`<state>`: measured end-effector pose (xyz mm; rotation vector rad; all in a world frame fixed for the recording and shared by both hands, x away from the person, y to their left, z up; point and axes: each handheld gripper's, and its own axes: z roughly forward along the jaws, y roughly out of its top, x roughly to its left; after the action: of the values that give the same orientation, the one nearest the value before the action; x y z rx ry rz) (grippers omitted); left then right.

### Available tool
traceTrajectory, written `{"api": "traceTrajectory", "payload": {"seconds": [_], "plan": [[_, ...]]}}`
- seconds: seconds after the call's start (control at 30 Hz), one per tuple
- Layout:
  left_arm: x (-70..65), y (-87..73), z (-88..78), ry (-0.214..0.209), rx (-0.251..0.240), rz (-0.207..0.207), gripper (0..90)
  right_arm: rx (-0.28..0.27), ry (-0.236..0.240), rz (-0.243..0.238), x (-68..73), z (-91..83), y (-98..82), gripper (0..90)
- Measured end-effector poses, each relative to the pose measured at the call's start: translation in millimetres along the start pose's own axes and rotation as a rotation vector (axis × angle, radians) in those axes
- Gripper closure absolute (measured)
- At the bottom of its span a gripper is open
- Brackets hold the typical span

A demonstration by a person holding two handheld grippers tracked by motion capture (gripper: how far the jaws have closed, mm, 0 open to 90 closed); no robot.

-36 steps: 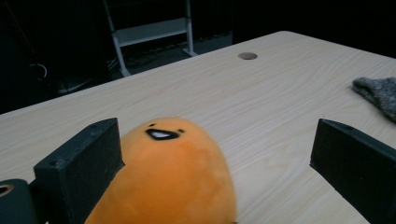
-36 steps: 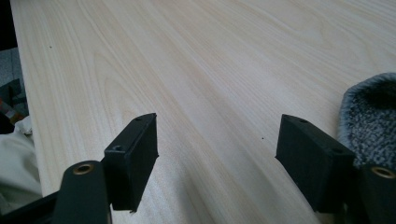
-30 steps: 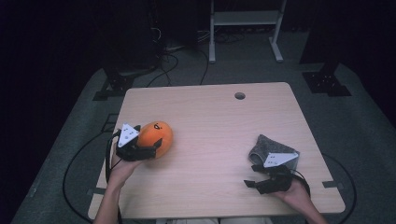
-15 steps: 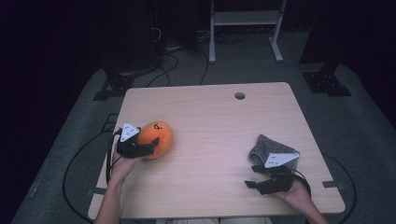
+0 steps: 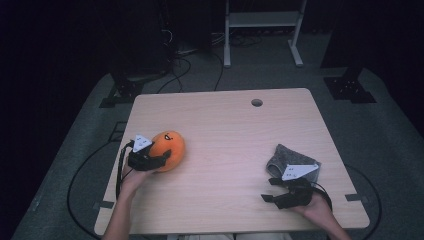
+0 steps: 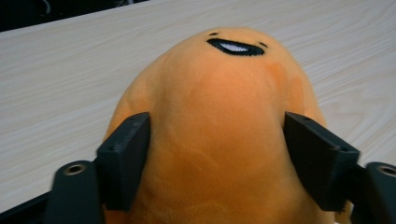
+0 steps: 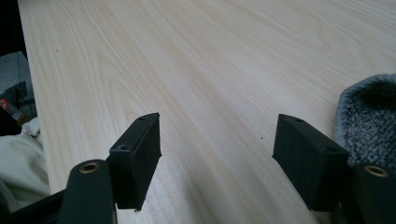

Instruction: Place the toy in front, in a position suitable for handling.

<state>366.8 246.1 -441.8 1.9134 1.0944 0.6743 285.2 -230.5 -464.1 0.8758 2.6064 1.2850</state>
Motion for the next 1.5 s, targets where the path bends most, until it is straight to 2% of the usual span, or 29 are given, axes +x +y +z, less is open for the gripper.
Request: {"api": "traceTrajectory", "payload": {"seconds": [0.23,0.27,0.4,0.53,0.67,0.7,0.73,0.77,0.8,0.83,0.87,0.9,0.93,0.97,1.0,1.03,1.1,1.17,1.2,1.23,1.27,1.33,1.37,1.4,1.5], "plan": [[-0.2,2.2,0.6,0.007,0.017,-0.010,40.6,-0.006,-0.004,-0.002,0.4,-2.4,-0.2,31.3],[-0.3,3.7,-0.3,0.003,0.030,0.005,41.5,-0.002,-0.006,0.000,-0.1,-2.0,-0.6,31.4],[-0.1,8.9,-4.3,0.004,0.044,0.009,46.4,0.000,-0.010,0.002,-0.1,-1.3,-0.2,31.5],[-0.9,13.8,-10.7,-0.002,0.012,-0.008,54.4,-0.009,-0.012,0.005,-1.3,-2.7,0.3,31.6],[-3.6,18.2,-16.3,-0.012,0.000,0.006,55.4,-0.019,-0.015,0.009,-3.6,-5.6,0.7,32.4],[-4.6,19.6,-18.6,-0.018,-0.008,0.007,55.6,-0.029,-0.018,0.009,-4.3,-7.9,1.0,33.2],[-9.2,22.7,-22.8,-0.041,-0.026,0.005,55.5,-0.084,-0.042,0.011,-6.8,-15.7,1.6,34.0],[-9.2,22.7,-22.8,-0.041,-0.026,0.005,55.4,-0.084,-0.042,0.011,-6.8,-15.7,1.6,34.0],[-15.0,25.3,-26.0,-0.059,-0.032,0.024,55.3,-0.128,-0.078,0.047,-13.2,-25.2,2.8,35.3],[-21.5,27.8,-27.7,-0.073,-0.038,0.041,55.3,-0.128,-0.078,0.047,-13.2,-25.2,2.8,35.3],[-34.9,31.8,-28.8,-0.103,-0.046,0.080,55.1,-0.135,-0.109,0.117,-23.4,-34.3,3.8,37.7],[-34.9,31.8,-28.8,-0.103,-0.046,0.080,55.1,-0.135,-0.109,0.117,-23.4,-34.3,3.8,37.7],[-46.1,34.4,-28.5,-0.131,-0.055,0.100,55.0,-0.157,-0.155,0.159,-34.0,-41.2,2.5,37.9],[-52.8,36.0,-28.1,-0.150,-0.062,0.112,55.0,-0.157,-0.155,0.159,-34.0,-41.2,2.5,37.9],[-64.8,38.1,-27.2,-0.179,-0.074,0.125,54.8,-0.177,-0.198,0.166,-43.1,-45.4,1.4,37.2],[-74.5,40.0,-26.1,-0.207,-0.077,0.142,54.8,-0.177,-0.198,0.166,-43.1,-45.4,1.4,37.2],[-96.3,43.0,-23.4,-0.260,-0.084,0.175,54.7,-0.173,-0.250,0.173,-51.4,-46.4,3.7,37.1],[-118.8,44.9,-19.8,-0.309,-0.084,0.215,54.5,-0.151,-0.269,0.190,-59.9,-42.8,6.5,37.1],[-136.4,45.6,-16.3,-0.348,-0.079,0.251,54.2,-0.113,-0.302,0.185,-65.8,-36.4,7.8,37.1],[-136.4,45.6,-16.3,-0.348,-0.079,0.251,54.2,-0.113,-0.302,0.185,-65.8,-36.4,7.8,37.1],[-147.1,45.7,-14.0,-0.371,-0.076,0.274,54.1,-0.089,-0.325,0.174,-69.4,-31.4,7.9,37.1],[-165.3,45.3,-8.8,-0.423,-0.071,0.292,54.0,-0.080,-0.337,0.160,-71.5,-28.5,7.7,37.1],[-165.3,45.3,-8.8,-0.423,-0.071,0.292,53.9,-0.080,-0.337,0.160,-71.5,-28.5,7.7,37.1],[-175.5,44.6,-5.5,-0.452,-0.059,0.313,53.6,-0.071,-0.350,0.158,-74.1,-25.9,7.4,37.1],[-183.2,43.4,-2.1,-0.464,-0.048,0.336,53.4,-0.057,-0.350,0.163,-77.2,-23.0,6.7,37.1]]}}
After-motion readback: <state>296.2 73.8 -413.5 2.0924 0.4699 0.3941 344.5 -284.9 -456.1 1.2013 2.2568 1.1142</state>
